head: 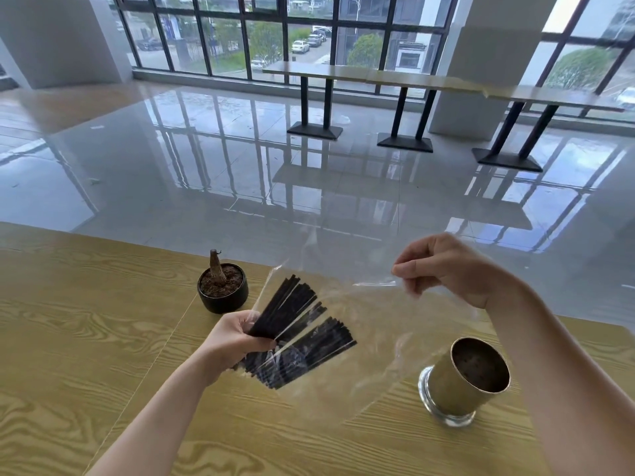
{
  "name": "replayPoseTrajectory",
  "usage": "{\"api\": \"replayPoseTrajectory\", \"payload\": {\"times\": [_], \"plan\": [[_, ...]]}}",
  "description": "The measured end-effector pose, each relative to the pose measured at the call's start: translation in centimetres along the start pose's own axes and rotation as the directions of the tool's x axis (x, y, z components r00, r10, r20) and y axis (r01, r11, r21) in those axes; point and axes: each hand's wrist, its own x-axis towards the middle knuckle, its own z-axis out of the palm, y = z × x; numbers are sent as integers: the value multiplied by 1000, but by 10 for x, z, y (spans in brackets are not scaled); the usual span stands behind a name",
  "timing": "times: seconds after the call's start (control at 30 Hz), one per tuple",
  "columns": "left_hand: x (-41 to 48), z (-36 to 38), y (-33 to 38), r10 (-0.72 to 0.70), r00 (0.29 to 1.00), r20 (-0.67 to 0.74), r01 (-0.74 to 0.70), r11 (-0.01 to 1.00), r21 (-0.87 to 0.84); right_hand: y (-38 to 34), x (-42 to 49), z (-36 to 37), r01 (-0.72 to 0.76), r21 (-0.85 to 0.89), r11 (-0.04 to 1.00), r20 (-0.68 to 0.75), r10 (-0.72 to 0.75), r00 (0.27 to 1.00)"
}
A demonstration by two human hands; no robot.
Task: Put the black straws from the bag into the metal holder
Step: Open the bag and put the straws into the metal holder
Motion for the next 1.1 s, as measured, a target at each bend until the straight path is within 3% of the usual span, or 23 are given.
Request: {"api": "replayPoseTrajectory", "payload": {"times": [0.13, 0.2, 0.27, 0.33, 0.4, 0.43, 0.47, 0.53, 0.57, 0.63, 0.7, 0.8, 0.87, 0.9, 0.93, 1.1], "plan": [[1, 5, 4, 2, 999, -43, -2, 1000, 15, -10, 1, 11, 11, 84, 996, 12, -12, 1000], [0, 13, 5, 42, 976, -214, -7, 987, 159, -14, 4, 21, 25, 91, 996, 5, -25, 1000], [-9, 27, 9, 171, 841, -513, 8, 944, 328, -18, 8, 30, 33, 78, 996, 11, -33, 999], [-28, 47, 20, 358, 651, -670, -149, 925, 349, -19, 14, 38, 26, 56, 998, 7, -27, 1000], [-47, 66, 32, 625, 507, -594, -372, 780, 503, -20, 19, 46, 7, 25, 1000, -4, -7, 1000], [-53, 75, 40, 734, 482, -479, -418, 673, 611, -20, 21, 49, -3, -3, 1000, -6, 3, 1000], [-55, 82, 48, 791, 504, -347, -428, 578, 695, -21, 23, 52, -11, -36, 999, -1, 11, 1000], [-50, 92, 70, 747, 651, -135, -379, 474, 795, -22, 25, 55, -12, -109, 994, 12, 14, 1000], [-45, 96, 80, 701, 708, -89, -352, 459, 816, -22, 25, 55, -7, -142, 990, 11, 9, 1000], [-38, 100, 91, 631, 770, -93, -342, 532, 774, -21, 24, 53, -1, -200, 980, 2, 1, 1000], [-36, 100, 92, 639, 760, -117, -375, 578, 725, -21, 20, 48, -21, -244, 970, -17, 17, 1000], [-44, 95, 85, 696, 715, -67, -404, 490, 773, -18, 16, 32, -94, -448, 889, -181, 12, 983], [-51, 87, 82, 723, 690, -43, -411, 440, 799, -15, 14, 19, -234, -719, 654, -381, -90, 920], [-53, 85, 82, 732, 681, -34, -409, 419, 811, -14, 10, 14, -314, -783, 538, -457, -155, 876], [-54, 84, 84, 740, 673, -19, -408, 393, 824, -12, 8, 11, -353, -796, 492, -493, -186, 850], [-52, 79, 96, 746, 666, -6, -394, 358, 847, -13, 6, 13, -326, -739, 589, -494, -146, 857]]}}
